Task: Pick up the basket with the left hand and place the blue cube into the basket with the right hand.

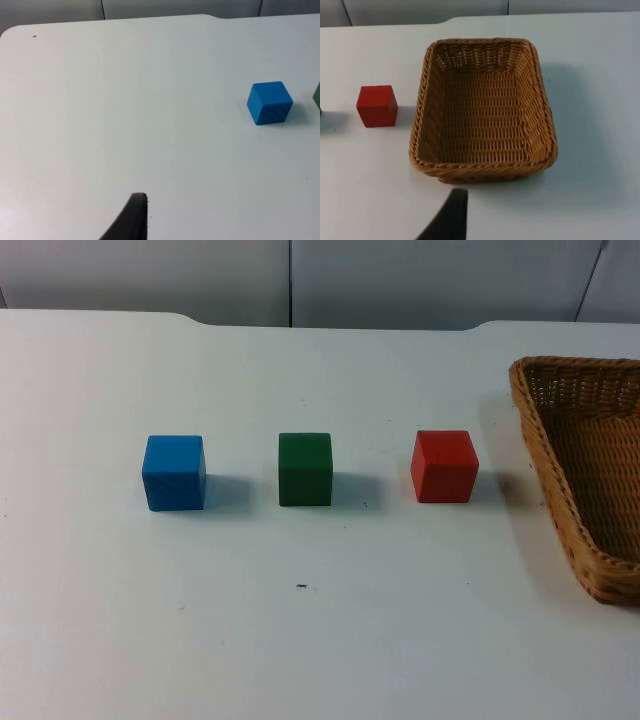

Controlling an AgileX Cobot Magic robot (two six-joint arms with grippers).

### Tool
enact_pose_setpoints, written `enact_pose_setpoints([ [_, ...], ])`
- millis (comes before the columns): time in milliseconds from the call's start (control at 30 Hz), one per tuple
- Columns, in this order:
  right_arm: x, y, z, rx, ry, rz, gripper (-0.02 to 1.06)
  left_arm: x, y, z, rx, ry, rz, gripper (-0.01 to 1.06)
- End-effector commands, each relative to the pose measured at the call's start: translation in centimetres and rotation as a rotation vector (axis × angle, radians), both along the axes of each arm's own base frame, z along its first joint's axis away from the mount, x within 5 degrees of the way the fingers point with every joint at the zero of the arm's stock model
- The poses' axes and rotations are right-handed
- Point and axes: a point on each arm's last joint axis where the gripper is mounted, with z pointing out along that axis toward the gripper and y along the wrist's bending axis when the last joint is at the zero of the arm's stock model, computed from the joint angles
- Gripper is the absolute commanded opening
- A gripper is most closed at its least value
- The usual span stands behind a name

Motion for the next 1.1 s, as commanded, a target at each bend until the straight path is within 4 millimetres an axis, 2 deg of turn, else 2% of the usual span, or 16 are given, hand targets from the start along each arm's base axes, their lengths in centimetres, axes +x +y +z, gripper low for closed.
enact_pose_setpoints([
  [0,0.1,0.0,0.1,-0.012,-0.003,0.007,1.04,0.0,0.0,0.0,-0.004,-0.006,-0.010,1.05],
  [67,0.4,0.1,0.3,-0.012,0.013,0.007,1.04,0.0,0.0,0.0,-0.006,-0.006,-0.011,1.05],
  [267,2.7,0.1,2.6,-0.020,0.045,0.015,1.04,0.2,-0.6,0.2,-0.062,0.001,-0.047,1.05],
  [400,5.2,0.2,5.4,-0.043,0.009,0.032,1.04,1.3,-1.1,1.9,-0.128,0.012,-0.082,1.05],
  [433,5.2,0.2,5.4,-0.043,0.009,0.032,1.04,1.3,-1.1,1.9,-0.128,0.012,-0.082,1.05],
  [567,7.7,0.3,8.3,-0.046,-0.004,0.038,1.04,3.3,-1.4,4.0,-0.171,0.030,-0.094,1.05],
  [600,7.7,0.3,8.3,-0.046,-0.004,0.038,1.04,3.3,-1.4,4.0,-0.171,0.030,-0.094,1.05],
  [733,11.0,0.4,10.2,-0.060,0.045,0.049,1.04,6.2,-2.2,6.3,-0.241,0.027,-0.178,1.05],
  [767,11.0,0.4,10.2,-0.060,0.045,0.049,1.04,6.2,-2.2,6.3,-0.241,0.027,-0.178,1.05],
  [900,13.9,0.8,11.2,-0.037,0.086,0.071,1.04,9.2,-3.3,7.5,-0.337,0.034,-0.271,1.05],
  [933,14.4,1.0,11.4,-0.034,0.092,0.091,1.04,10.0,-3.5,7.4,-0.366,0.051,-0.294,1.04],
  [967,14.4,1.0,11.4,-0.034,0.092,0.091,1.04,10.0,-3.5,7.4,-0.366,0.051,-0.294,1.04],
  [1067,16.0,1.6,11.7,-0.008,0.102,0.157,1.04,12.3,-4.3,6.9,-0.427,0.115,-0.376,1.04],
])
